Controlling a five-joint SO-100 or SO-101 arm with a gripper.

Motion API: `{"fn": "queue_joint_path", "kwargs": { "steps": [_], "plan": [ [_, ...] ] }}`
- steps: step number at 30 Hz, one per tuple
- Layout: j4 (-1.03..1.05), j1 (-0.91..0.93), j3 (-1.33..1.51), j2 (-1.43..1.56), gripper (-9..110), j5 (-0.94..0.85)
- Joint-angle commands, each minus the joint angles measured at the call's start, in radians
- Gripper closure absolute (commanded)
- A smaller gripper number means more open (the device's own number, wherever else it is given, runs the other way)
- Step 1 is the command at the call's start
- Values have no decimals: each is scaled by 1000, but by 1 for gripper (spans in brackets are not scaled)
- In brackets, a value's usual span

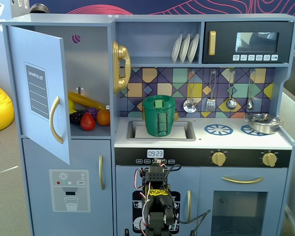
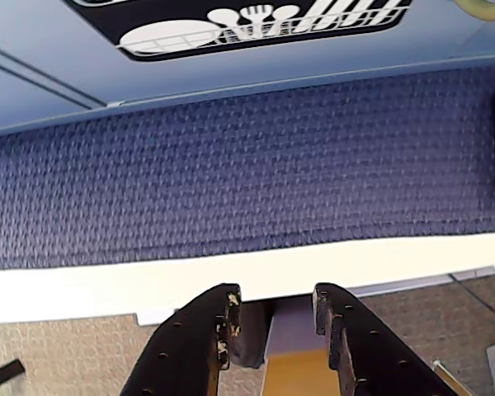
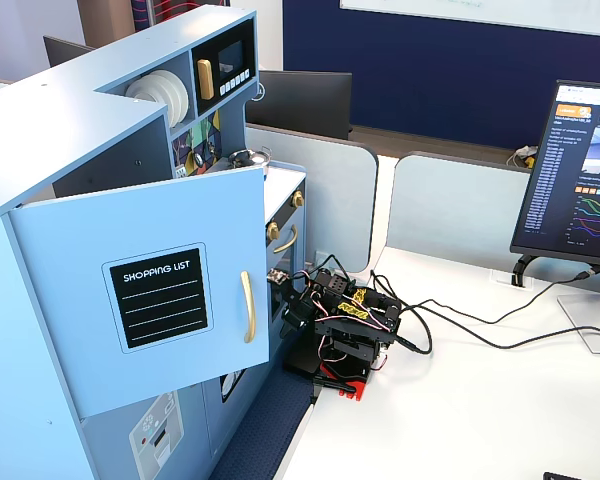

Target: Close the left cabinet door

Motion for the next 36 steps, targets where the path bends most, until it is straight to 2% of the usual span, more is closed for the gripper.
{"fn": "queue_joint_path", "kwargs": {
  "steps": [1, 5, 10, 17, 25, 36],
  "plan": [
    [153, -100, 9, -2, 101, 17],
    [75, -318, -71, -8, 101, 127],
    [-94, -580, -216, -64, 101, 146],
    [-255, -844, -451, -161, 102, 64],
    [-457, -1150, -568, -179, 102, -81],
    [-597, -1387, -718, -293, 102, -181]
  ]
}}
